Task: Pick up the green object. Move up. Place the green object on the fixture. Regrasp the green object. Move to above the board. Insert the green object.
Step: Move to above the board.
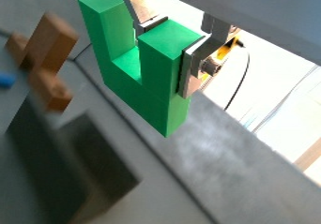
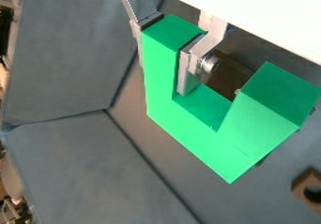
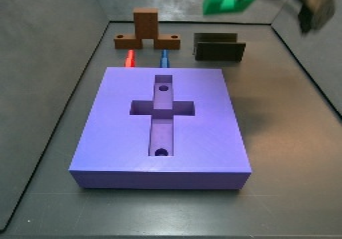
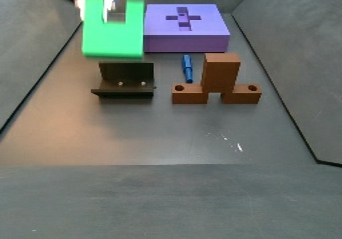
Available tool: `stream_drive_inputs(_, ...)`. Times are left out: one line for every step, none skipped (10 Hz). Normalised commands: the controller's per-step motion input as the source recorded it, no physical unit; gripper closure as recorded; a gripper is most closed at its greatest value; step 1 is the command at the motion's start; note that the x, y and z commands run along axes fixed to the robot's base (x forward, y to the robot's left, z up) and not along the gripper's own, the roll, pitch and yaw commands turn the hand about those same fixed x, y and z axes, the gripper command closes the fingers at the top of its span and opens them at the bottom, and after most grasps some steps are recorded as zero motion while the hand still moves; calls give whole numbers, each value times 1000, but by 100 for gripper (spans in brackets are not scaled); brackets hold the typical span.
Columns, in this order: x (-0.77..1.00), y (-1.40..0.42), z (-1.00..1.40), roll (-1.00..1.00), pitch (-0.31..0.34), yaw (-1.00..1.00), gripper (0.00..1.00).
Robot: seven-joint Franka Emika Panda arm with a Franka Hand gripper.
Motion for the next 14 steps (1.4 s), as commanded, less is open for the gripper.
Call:
stream_drive_inputs(-3,-26,1400,-50,46,16,100)
stream_drive_inputs(-2,-29,1400,-11,43,18,100)
stream_drive_inputs(5,-29,1400,-3,48,22,100)
stream_drive_inputs(17,-27,655,-10,66,23,100)
stream_drive_inputs(36,-18,279,2,71,28,100)
stream_drive_inputs(-1146,-1400,238,-1000,98,-132,100)
stream_drive_inputs(-1168,-1400,263,-1000,86,-131,100)
stream_drive_inputs(-1262,-1400,269,-1000,65,-120,100)
stream_drive_inputs(-1296,-1400,247,-1000,64,-115,100)
stream_drive_inputs(-1292,-1400,256,-1000,72,-109,100)
stream_drive_inputs(-1302,-1400,258,-1000,77,-105,100)
stream_drive_inputs(-768,-799,137,-1000,82,-93,100)
stream_drive_inputs(-361,-337,58,-1000,89,-83,100)
stream_drive_inputs(-178,-131,18,-1000,88,-77,100)
